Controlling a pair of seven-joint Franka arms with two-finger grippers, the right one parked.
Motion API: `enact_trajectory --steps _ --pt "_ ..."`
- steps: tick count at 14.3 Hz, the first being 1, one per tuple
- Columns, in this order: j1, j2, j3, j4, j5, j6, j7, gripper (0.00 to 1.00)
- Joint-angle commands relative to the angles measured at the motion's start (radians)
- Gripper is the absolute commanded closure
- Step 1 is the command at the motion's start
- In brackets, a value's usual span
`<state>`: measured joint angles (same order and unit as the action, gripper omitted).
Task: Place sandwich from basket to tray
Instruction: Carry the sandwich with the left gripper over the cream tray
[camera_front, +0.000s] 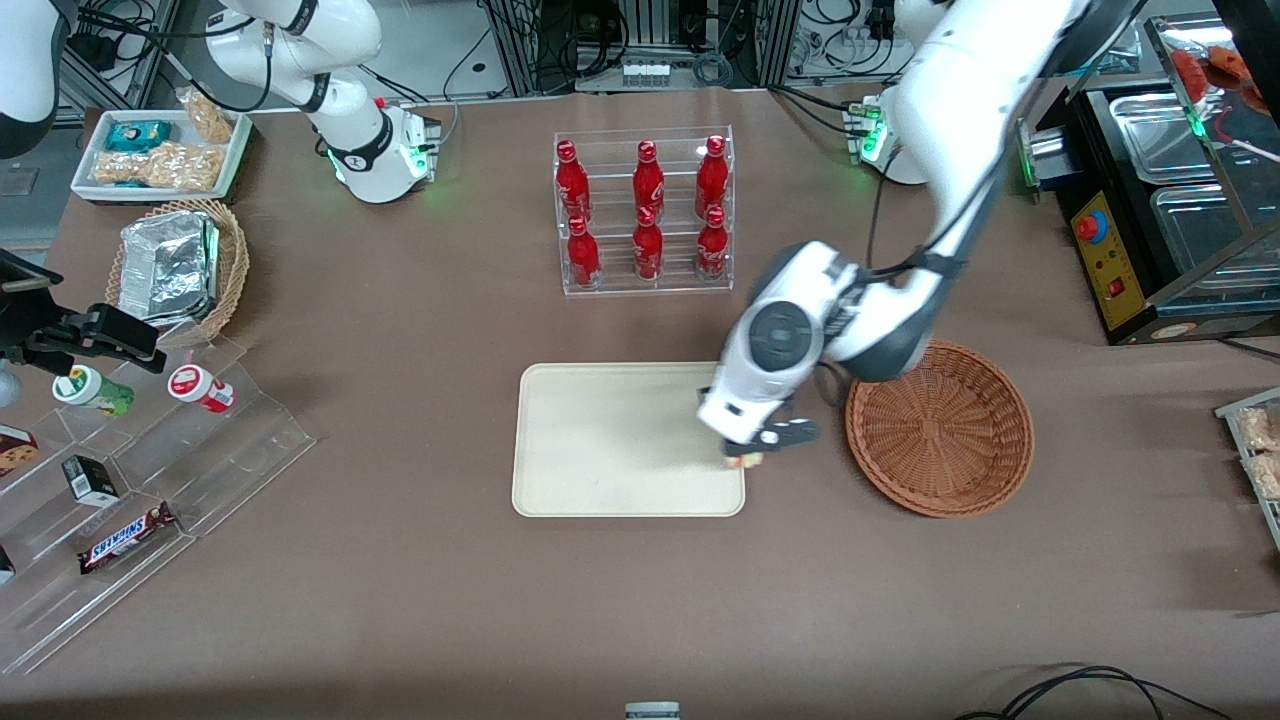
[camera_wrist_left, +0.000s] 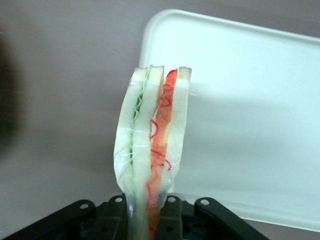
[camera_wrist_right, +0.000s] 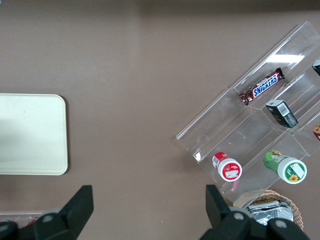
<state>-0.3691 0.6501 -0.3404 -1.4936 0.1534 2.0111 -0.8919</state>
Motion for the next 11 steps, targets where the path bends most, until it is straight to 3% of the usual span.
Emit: enact_trajectory --steps 1,4,6,11 --pt "-0.089 0.092 0.012 0.128 0.06 -0.019 -0.033 0.93" --pt "-0.171 0.215 0.017 0.237 0.067 0.064 -0.048 0.9" --pt "-0.197 0.262 0.015 0.292 0.119 0.066 -0.065 0.88" --pt "-0.228 0.306 0.015 0.297 0.207 0.089 -0.1 0.8"
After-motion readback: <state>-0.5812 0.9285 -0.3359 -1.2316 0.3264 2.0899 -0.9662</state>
